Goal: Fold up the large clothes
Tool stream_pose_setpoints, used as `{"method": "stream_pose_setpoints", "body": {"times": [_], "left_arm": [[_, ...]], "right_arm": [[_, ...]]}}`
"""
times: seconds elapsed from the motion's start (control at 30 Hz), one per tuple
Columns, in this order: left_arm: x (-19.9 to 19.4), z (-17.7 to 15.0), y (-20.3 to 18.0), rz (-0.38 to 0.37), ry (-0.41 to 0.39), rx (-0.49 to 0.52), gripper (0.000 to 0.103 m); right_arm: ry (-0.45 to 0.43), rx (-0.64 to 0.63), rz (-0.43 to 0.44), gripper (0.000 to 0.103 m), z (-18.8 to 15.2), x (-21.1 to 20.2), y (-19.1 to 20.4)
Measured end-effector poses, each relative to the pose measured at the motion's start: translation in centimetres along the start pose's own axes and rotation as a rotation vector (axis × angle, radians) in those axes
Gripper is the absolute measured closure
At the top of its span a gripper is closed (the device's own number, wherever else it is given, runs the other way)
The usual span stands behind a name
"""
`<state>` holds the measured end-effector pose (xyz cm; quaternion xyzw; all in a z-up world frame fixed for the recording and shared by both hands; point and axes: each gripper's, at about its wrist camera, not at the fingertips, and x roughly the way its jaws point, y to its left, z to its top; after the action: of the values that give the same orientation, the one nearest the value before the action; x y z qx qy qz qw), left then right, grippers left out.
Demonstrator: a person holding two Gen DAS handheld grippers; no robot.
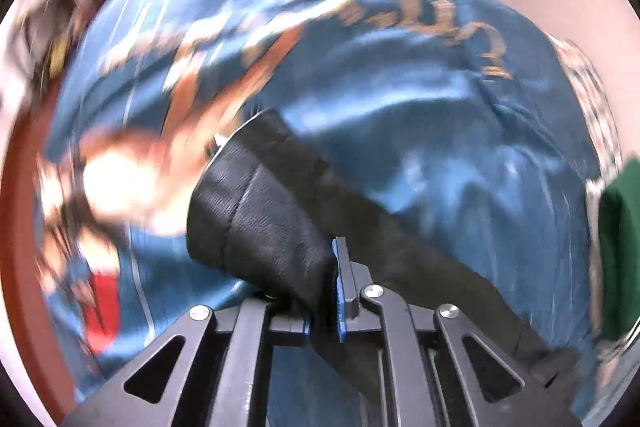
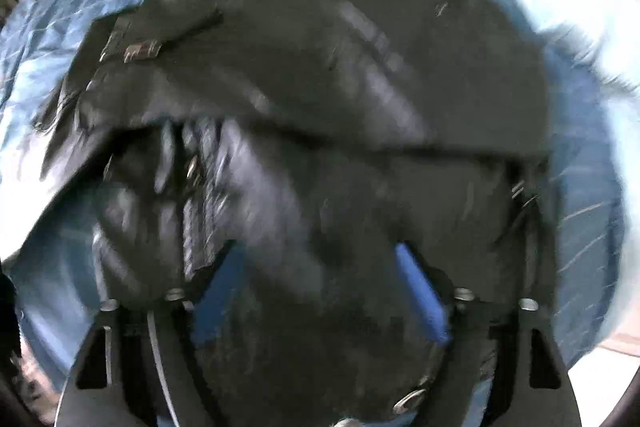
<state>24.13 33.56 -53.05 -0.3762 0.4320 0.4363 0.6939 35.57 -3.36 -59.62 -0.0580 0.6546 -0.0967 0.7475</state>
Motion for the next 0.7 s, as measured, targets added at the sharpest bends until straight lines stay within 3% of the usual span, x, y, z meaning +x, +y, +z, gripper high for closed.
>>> {"method": "stream_pose_setpoints", "body": {"times": [0.13,0.33,0.43,0.6,0.7], "left_arm": [[-3.7,1.0,-3.0,-0.015,-0.112,0.151,0.099],[-9.5,0.8,-6.2,-0.083,-0.214,0.324,0.099],[-11.8,0.3,-9.6,-0.120,-0.265,0.445,0.100],[-15.9,-4.3,-16.4,-0.213,-0.374,0.694,0.100],[-17.2,-7.6,-20.0,-0.308,-0.344,0.794,0.100]], "right_arm": [[-0.060,-0.004,-0.020,0.017,1.4,-0.6,0.6],[-0.088,0.011,0.035,0.017,3.3,-0.2,0.4],[-0.078,0.030,0.074,0.017,4.3,0.6,0.0],[-0.054,0.092,0.127,0.017,6.0,2.0,-3.2],[-0.025,0.162,0.144,0.017,6.9,3.0,-7.0]]}}
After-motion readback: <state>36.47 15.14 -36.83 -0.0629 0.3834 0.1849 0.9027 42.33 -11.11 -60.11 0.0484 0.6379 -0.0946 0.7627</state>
